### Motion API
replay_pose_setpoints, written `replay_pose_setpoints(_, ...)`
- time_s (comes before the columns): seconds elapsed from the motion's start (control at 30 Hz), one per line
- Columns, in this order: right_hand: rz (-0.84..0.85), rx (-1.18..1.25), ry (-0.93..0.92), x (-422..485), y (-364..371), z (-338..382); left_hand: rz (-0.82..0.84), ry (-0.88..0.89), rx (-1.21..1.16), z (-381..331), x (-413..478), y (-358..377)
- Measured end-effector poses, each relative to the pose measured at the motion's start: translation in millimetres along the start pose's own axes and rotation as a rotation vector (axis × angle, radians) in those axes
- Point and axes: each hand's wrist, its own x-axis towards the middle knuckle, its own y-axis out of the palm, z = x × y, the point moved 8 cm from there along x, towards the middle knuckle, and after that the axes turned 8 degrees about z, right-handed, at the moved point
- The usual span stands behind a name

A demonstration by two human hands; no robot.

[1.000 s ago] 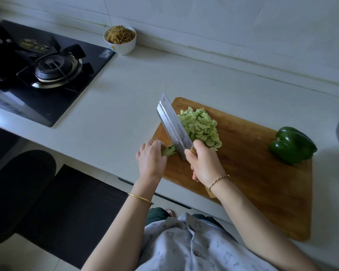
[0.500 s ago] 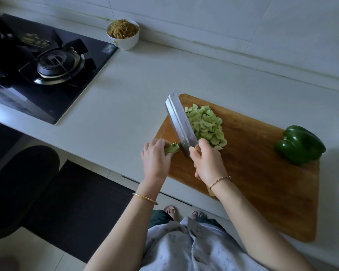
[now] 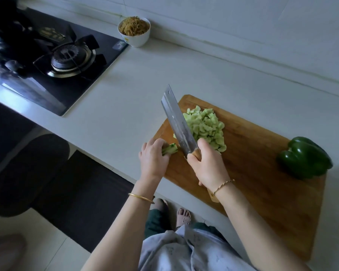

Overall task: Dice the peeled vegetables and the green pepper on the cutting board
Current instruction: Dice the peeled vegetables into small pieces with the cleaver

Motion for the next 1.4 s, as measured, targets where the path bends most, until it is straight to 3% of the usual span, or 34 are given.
replay_pose_setpoints(0.83, -0.071, -0.037, -0.087, -11.5, 18.7, -22.6, -0.001, -0.012, -0.139, 1.1, -0.7, 2.8)
replay_pose_setpoints(1.23, 0.115, -0.194, 0.038, 4.6, 16.0, -6.3, 0.047, 0.009, -0.179, 3.8, -1.0, 4.9)
replay_pose_setpoints(1.4, 0.067, -0.076, 0.086, 7.3, 14.9, -11.5, 0.03, 0.044, -0.212, 3.9, -1.1, 2.7)
